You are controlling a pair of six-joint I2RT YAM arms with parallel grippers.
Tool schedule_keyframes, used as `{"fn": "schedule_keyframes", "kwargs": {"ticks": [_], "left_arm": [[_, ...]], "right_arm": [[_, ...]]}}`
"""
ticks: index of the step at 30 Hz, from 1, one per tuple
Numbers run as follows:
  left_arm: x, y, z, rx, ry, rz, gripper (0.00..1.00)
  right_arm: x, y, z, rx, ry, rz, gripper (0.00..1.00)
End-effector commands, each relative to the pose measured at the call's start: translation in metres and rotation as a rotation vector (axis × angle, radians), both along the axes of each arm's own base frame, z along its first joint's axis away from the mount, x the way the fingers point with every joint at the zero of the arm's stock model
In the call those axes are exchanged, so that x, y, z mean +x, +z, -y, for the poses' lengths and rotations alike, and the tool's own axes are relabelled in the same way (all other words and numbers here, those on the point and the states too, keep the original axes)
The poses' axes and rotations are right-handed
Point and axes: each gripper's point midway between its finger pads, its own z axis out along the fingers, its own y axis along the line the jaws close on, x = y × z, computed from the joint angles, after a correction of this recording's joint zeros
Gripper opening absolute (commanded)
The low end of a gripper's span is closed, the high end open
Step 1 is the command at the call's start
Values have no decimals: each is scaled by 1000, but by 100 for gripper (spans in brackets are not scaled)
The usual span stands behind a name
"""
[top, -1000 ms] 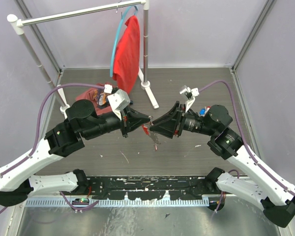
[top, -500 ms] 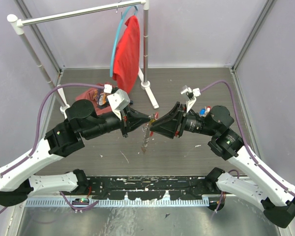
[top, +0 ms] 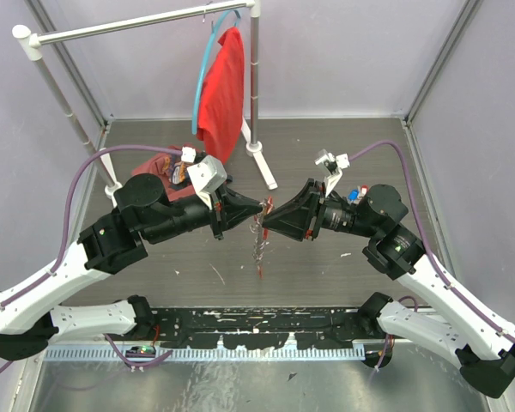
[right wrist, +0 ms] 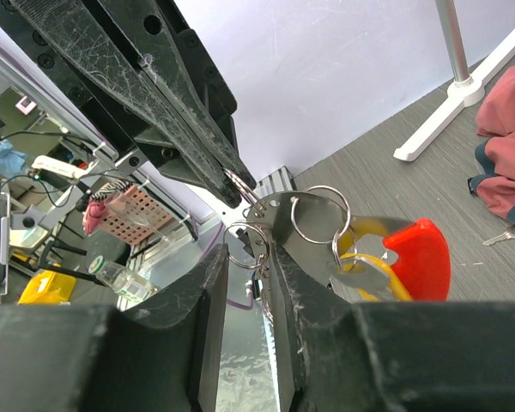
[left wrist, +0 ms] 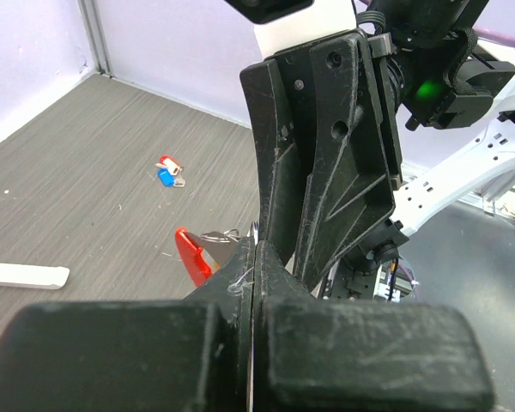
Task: Put the keys on the keyring
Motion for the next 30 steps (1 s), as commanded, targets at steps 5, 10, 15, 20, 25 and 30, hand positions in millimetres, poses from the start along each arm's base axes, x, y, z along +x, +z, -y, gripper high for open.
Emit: {"fn": "schedule_keyframes", "kwargs": {"ticks": [5,10,15,20,25,30], "left_arm": [[2,17,1,-60,4,23,0],[2,15,1,-58,7,21,0],[2,15,0,-58,10,22,0],[2,13,-1,-55,15,22,0],[3,11,-3,-53,23,23,0],[5,12,-4,-51,34,29,0]], "right_arm": [[-2,20,2,58,-7,49,28],[0,19,1,56,-8,46,22],[1,20,2,56,-19,44,13],[4,20,4,49,-42,41,1],[7,20,6,37,-71,45,1],[8,18,8,24,-84,46,1]]}}
